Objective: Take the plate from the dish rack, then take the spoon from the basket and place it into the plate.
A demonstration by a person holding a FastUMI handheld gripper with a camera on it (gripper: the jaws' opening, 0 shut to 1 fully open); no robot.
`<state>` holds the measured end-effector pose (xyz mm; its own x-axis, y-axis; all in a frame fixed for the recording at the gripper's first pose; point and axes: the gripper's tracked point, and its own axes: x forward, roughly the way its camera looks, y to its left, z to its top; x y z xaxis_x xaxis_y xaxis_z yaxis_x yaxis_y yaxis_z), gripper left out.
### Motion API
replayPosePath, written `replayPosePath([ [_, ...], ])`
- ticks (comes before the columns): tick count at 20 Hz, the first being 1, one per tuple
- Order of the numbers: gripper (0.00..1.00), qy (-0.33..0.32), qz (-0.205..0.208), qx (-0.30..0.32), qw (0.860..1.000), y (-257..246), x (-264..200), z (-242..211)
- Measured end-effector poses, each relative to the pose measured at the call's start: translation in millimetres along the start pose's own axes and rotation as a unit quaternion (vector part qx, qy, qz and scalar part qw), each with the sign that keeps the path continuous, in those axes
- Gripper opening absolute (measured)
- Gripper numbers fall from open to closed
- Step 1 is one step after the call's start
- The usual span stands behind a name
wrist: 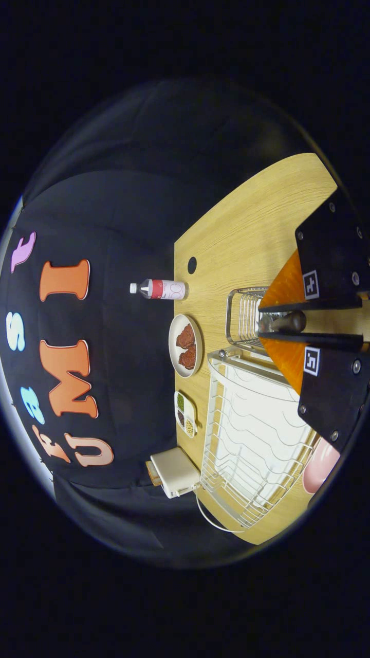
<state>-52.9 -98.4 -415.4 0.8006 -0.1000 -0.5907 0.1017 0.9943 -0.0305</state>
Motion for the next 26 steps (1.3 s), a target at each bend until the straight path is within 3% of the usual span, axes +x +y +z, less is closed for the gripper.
replayPosePath([
  [8,0.18,0.072,0.003,0.006,0.997,6,6,-5],
  [15,0.16,0.061,-0.001,0.021,0.998,1,1,15],
  [26,0.14,0.009,0.003,0.013,1.0,11,-26,88],
])
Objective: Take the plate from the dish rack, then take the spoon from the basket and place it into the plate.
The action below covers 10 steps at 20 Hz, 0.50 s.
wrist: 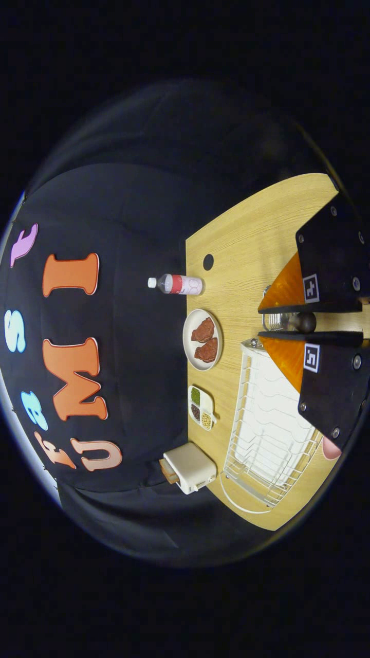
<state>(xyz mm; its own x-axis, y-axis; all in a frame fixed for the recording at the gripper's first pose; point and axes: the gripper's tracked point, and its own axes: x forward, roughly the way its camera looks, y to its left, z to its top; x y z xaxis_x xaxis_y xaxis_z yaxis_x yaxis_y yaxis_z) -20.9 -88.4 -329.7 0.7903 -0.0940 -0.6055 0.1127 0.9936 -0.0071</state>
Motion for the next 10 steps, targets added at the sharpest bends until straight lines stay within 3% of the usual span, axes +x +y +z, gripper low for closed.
replayPosePath([
  [6,0.14,-0.026,0.016,0.012,0.999,7,-32,31],
  [10,0.14,-0.03,0.055,0.027,0.998,24,-53,31],
])
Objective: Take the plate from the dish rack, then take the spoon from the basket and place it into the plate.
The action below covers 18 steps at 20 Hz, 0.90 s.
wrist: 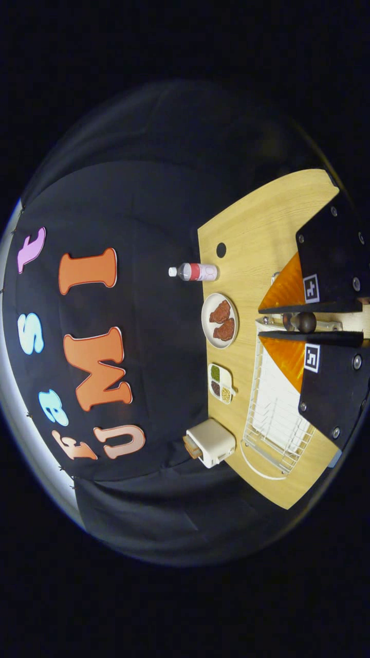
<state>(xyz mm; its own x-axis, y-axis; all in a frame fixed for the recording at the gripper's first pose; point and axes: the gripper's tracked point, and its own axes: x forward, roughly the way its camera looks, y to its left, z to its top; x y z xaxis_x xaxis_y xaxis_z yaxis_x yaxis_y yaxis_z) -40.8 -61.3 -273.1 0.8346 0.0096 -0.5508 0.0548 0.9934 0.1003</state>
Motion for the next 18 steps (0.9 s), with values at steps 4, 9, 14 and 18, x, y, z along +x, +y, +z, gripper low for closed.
replayPosePath([
  [4,0.14,-0.002,0.042,-0.004,0.999,27,-19,-4],
  [9,0.14,-0.015,0.12,-0.013,0.993,73,-46,-7],
  [14,0.14,0.006,0.179,-0.045,0.983,117,-62,-41],
  [18,0.14,0.042,0.216,-0.059,0.974,141,-71,-84],
])
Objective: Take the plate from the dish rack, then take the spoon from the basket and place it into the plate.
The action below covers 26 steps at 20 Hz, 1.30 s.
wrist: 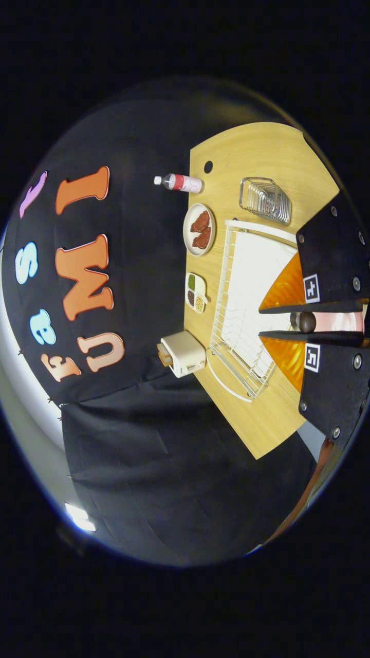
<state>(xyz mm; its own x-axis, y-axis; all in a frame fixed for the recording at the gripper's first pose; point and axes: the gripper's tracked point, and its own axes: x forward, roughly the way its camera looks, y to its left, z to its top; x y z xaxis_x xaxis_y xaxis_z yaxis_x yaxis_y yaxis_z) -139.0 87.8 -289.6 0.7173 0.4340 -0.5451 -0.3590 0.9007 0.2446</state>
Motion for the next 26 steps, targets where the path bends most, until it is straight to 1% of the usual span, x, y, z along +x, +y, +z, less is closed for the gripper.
replayPosePath([
  [5,0.14,0.04,0.028,-0.005,0.999,16,10,-45],
  [8,0.14,0.056,0.035,-0.004,0.998,20,12,-65],
  [13,0.14,0.079,0.04,-0.033,0.995,22,13,-87],
  [16,0.15,0.086,0.032,-0.051,0.994,17,8,-101],
  [18,0.15,0.084,0.033,-0.05,0.995,16,-4,-104],
  [20,0.16,0.1,0.039,-0.053,0.993,12,-9,-115],
  [26,0.18,0.156,0.027,-0.088,0.983,-17,-22,-157],
])
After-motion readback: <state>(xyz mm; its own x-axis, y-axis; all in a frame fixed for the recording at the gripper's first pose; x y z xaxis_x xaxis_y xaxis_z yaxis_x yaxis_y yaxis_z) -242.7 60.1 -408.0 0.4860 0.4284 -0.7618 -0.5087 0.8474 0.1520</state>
